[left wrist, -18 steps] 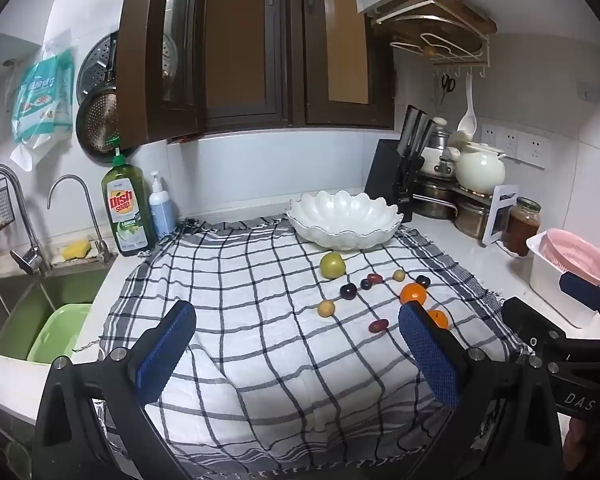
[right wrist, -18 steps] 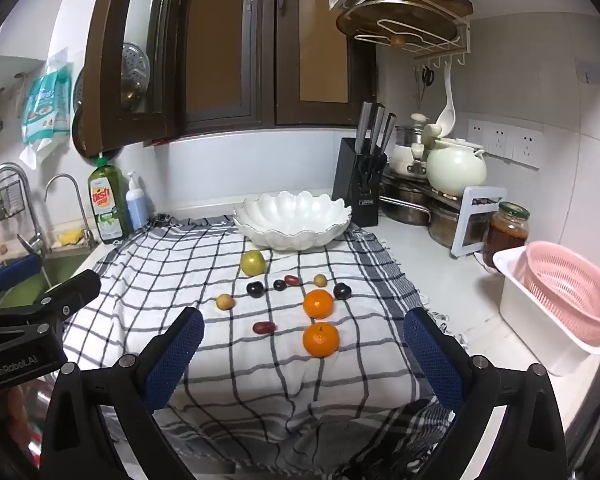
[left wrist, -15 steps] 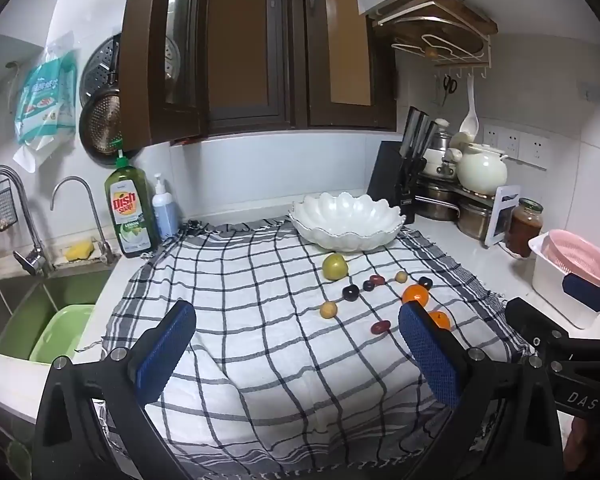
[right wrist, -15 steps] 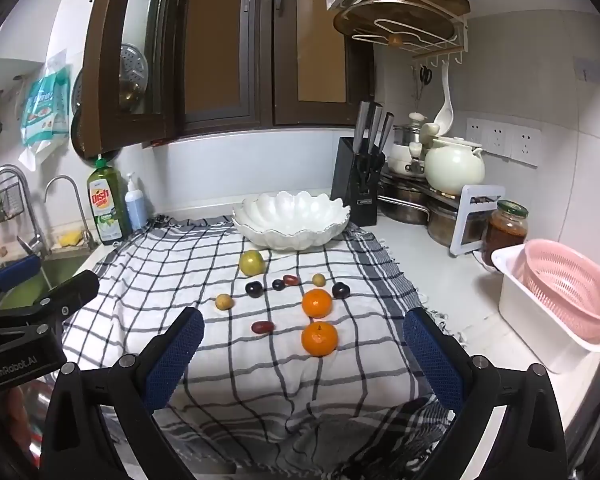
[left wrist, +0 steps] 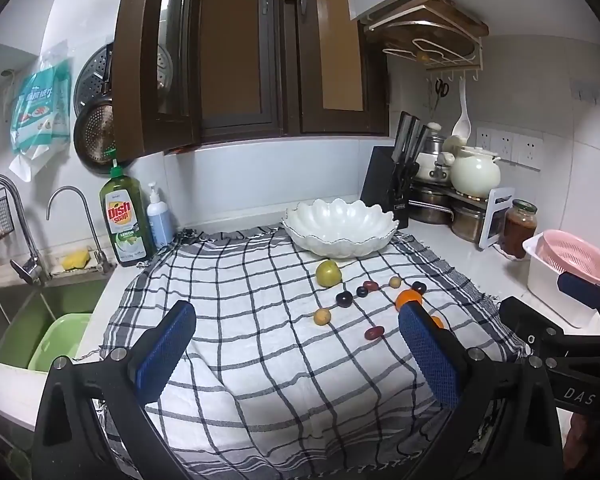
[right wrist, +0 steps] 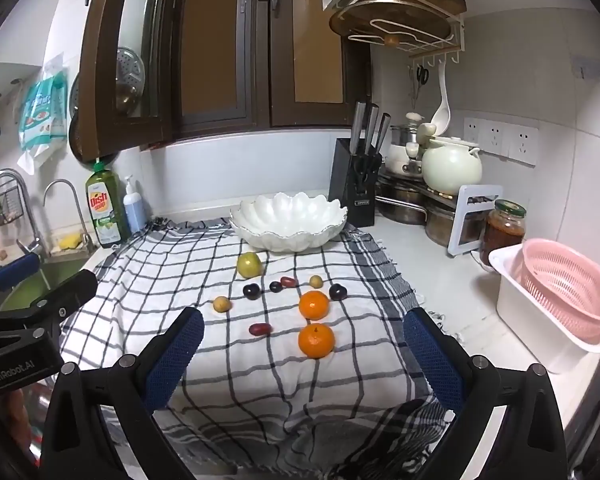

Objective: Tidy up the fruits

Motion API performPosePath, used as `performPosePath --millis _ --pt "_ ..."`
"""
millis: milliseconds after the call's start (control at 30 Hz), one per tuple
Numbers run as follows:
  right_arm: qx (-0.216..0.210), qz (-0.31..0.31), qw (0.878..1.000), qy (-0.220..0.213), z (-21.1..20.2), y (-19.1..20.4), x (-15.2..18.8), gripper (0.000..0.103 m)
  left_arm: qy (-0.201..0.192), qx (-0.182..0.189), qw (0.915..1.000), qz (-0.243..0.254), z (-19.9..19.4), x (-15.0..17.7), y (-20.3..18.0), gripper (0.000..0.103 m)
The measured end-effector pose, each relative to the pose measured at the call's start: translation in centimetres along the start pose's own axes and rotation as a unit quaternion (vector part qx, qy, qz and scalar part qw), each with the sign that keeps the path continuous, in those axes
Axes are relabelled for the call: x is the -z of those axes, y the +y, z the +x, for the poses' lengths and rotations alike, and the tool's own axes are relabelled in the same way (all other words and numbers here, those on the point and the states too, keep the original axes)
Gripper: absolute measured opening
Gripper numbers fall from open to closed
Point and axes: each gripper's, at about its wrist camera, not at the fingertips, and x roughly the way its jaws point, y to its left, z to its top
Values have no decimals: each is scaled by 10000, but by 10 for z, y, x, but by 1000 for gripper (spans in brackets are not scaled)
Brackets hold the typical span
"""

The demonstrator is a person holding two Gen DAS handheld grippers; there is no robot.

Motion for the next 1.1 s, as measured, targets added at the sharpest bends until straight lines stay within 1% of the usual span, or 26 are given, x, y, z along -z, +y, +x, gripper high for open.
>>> performPosePath --millis 633,767,1100 --pt "-16 21 10000 21 1 -1 1 101 -33 -2 10000 12 0 -2 -2 103" --pt "-5 17 10000 7 -1 -2 -5 101 -61 19 10000 21 -3 -4 -4 103" --pt "-7 17 10000 -2 -3 -3 -6 101 -93 32 9999 22 -7 -5 -7 103"
